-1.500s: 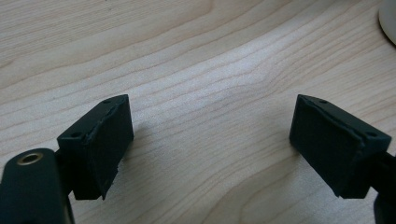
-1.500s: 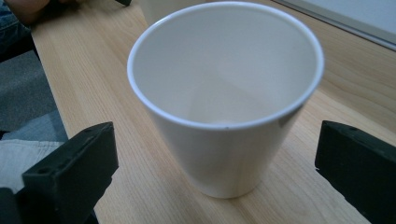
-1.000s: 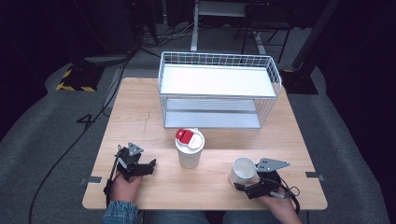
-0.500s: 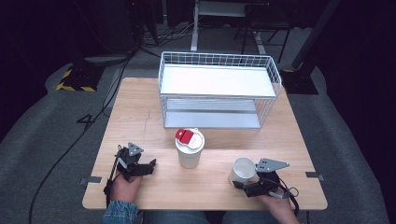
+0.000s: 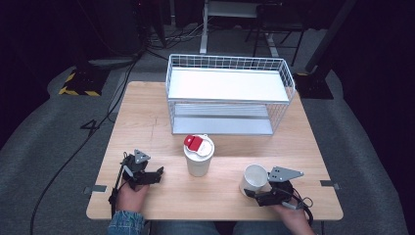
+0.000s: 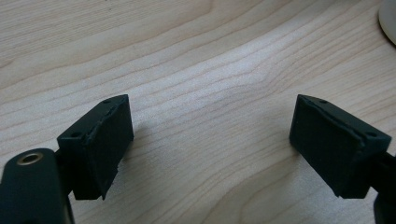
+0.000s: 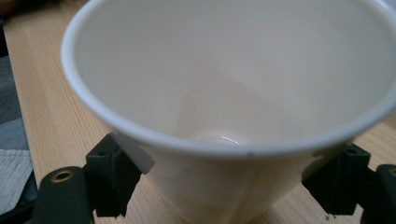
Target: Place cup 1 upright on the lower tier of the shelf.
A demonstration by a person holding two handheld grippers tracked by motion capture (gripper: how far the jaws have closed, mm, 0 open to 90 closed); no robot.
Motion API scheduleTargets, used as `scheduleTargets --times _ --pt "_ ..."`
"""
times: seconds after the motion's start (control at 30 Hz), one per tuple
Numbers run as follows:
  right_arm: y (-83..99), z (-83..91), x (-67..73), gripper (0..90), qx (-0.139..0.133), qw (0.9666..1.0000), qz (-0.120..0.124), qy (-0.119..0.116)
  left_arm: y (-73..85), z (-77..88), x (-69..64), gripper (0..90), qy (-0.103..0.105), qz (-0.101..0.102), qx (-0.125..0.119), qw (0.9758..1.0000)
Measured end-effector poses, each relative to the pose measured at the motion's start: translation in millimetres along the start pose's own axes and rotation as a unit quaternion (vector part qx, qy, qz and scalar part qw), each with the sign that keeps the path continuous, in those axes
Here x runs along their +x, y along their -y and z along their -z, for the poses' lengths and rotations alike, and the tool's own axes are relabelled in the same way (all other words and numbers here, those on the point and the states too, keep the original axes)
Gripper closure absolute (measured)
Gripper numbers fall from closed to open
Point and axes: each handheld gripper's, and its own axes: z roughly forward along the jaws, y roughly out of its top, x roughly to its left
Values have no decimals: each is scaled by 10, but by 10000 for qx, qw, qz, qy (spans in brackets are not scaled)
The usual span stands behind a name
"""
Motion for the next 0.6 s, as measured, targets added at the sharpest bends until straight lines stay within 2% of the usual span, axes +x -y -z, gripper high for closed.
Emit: scheduleTargets --times 0.6 --pt "-106 28 10 228 36 9999 164 7 0 0 0 141 1 3 -2 10000"
